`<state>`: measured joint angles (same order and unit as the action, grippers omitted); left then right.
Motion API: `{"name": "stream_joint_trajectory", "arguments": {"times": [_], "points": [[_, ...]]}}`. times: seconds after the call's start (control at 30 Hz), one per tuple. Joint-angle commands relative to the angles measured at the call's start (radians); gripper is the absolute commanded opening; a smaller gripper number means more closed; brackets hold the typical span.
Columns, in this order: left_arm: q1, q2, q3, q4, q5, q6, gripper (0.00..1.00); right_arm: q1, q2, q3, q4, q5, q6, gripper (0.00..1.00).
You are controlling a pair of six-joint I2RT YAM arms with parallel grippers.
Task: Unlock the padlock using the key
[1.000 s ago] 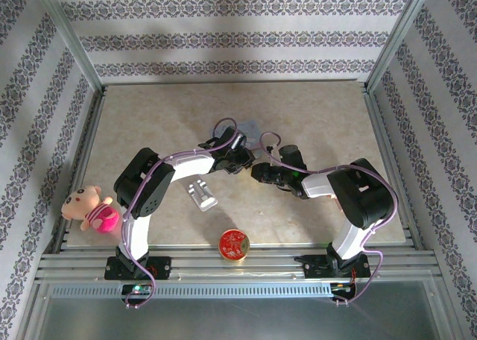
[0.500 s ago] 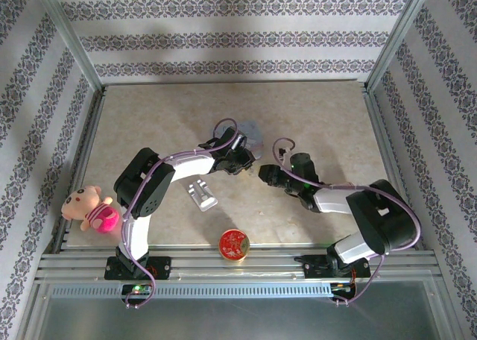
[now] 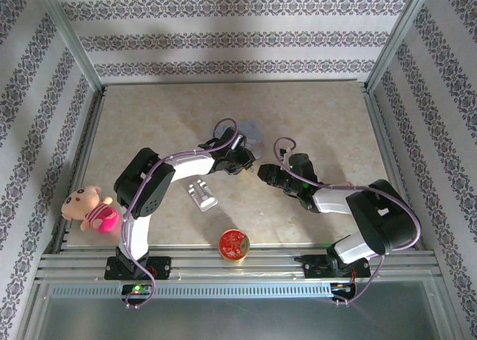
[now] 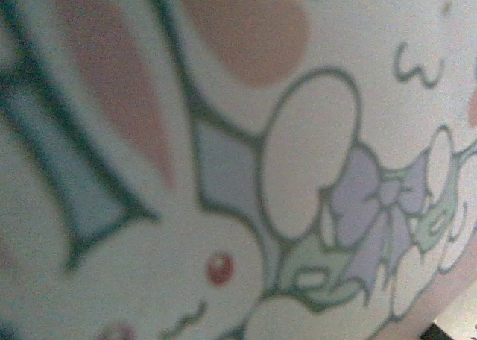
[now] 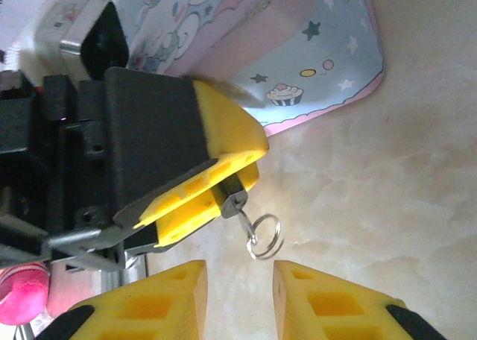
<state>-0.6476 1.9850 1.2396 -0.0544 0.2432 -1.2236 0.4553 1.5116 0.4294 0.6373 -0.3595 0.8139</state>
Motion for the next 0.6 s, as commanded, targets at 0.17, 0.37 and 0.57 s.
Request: {"name": "stream_joint_trajectory", "arguments": {"times": [0.17, 0.37, 0.57], "points": [[0.012, 0.025, -0.040, -0.042, 0.102, -0.083, 0.03, 0.019, 0.082, 0.054, 0.074, -0.007, 0.019, 0.28], [0.012, 0.022, -0.040, -0.042, 0.104, -0.080, 0.03, 0.022, 0.123, 0.069, 0.096, -0.016, 0.025, 0.27], [0.012, 0.015, -0.046, -0.035, 0.106, -0.084, 0.03, 0.029, 0.154, 0.077, 0.104, -0.021, 0.030, 0.23]]}}
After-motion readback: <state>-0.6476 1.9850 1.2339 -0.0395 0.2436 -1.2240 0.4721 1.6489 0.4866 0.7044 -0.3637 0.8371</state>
